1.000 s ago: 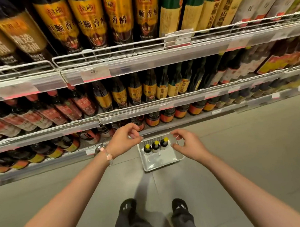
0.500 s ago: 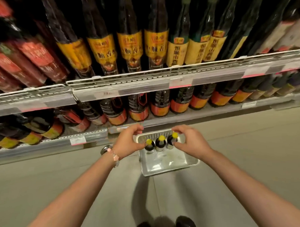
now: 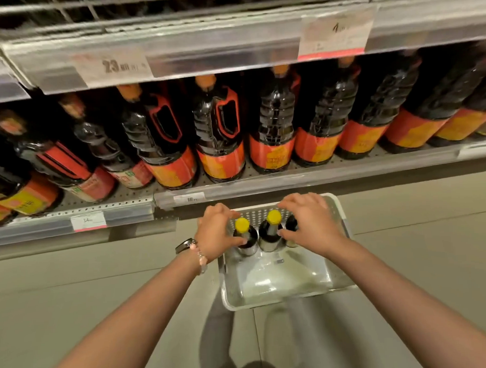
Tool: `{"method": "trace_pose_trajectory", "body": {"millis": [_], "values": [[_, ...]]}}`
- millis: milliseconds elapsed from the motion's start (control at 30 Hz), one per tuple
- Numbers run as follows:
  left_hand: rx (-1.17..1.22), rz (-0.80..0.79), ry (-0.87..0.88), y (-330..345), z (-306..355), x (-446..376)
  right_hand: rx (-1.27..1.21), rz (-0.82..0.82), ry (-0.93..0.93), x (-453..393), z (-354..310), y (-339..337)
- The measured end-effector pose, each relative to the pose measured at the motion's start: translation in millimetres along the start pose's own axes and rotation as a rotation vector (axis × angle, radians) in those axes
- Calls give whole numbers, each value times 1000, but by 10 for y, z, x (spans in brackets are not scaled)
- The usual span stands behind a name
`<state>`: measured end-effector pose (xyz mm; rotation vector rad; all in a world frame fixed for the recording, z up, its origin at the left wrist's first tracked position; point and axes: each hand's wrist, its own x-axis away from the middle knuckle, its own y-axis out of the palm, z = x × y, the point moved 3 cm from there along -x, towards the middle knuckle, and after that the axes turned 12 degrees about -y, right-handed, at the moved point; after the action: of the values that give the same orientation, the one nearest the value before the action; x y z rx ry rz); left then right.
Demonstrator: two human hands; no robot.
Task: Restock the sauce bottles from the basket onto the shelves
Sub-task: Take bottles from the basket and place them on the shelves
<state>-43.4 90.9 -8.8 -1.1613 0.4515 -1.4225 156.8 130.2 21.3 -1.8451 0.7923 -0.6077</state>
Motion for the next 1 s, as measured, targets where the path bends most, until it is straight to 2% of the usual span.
{"method": "trace_pose_trajectory", "body": {"millis": [233, 367, 533, 1000], "values": [[107, 17, 67, 210, -85, -203, 97, -60, -29, -193, 79, 320], [257, -37, 175, 230, -118, -244, 121, -17, -13, -230, 88, 348], [346, -116, 191, 275, -143, -174, 109, -18, 25, -212, 85, 342], [453, -65, 266, 63, -54, -51, 22, 6, 7, -139, -12, 183]]}}
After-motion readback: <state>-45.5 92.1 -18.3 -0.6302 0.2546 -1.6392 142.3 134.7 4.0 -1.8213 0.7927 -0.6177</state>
